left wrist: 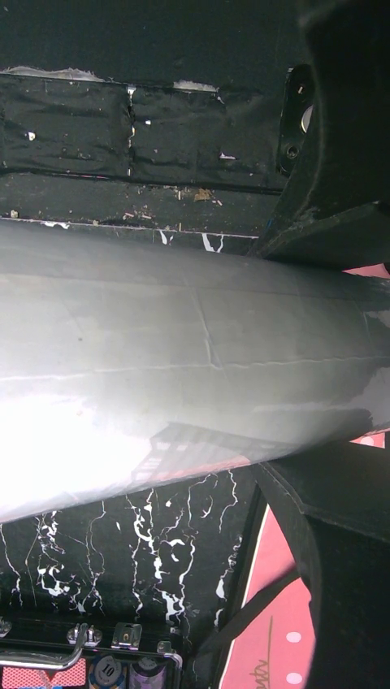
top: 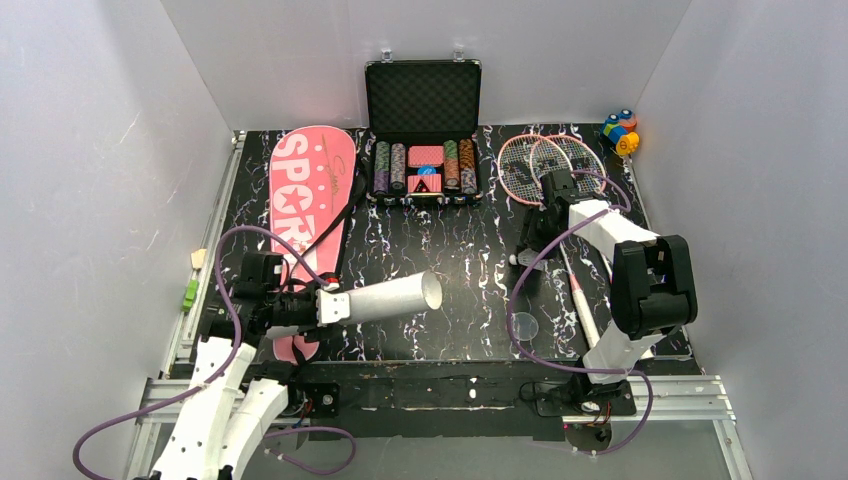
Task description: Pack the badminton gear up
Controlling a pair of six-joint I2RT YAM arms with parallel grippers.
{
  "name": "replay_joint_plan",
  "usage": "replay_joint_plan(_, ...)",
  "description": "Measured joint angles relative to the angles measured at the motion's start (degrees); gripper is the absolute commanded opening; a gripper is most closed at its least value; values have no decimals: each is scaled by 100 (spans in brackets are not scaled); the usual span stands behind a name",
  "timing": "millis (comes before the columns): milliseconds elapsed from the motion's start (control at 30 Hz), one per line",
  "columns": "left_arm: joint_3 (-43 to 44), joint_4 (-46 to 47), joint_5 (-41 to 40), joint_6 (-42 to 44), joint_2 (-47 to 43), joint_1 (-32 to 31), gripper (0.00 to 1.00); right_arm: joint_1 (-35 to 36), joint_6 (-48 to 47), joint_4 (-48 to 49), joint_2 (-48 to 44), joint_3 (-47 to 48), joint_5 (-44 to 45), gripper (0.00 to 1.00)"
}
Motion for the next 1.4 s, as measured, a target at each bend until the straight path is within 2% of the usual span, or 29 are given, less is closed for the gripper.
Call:
replay_joint_plan(233, 0, -9, 2, 0, -4, 0, 45, 0, 214, 33, -328, -59, -188, 32)
replay_joint_plan(367, 0, -11, 9, 0, 4, 0, 45, 0, 243, 17, -809, -59, -273, 2)
replay_joint_plan(500, 0, -9, 20, -2, 50, 0, 45, 2, 275, 2, -1104, -57, -334, 1)
replay_joint_plan(867, 0, -7, 31, -9, 85, 0, 45, 144, 278, -160, -1147, -2, -428, 1)
replay_joint_plan(1033, 0, 17, 31, -50, 79, 0, 45, 581, 282, -656, -1453, 745, -485, 1)
replay_joint_plan(1400, -13, 632, 118, -654, 284, 0, 44, 1823, 599, -1045, -3104, 2551, -960, 1)
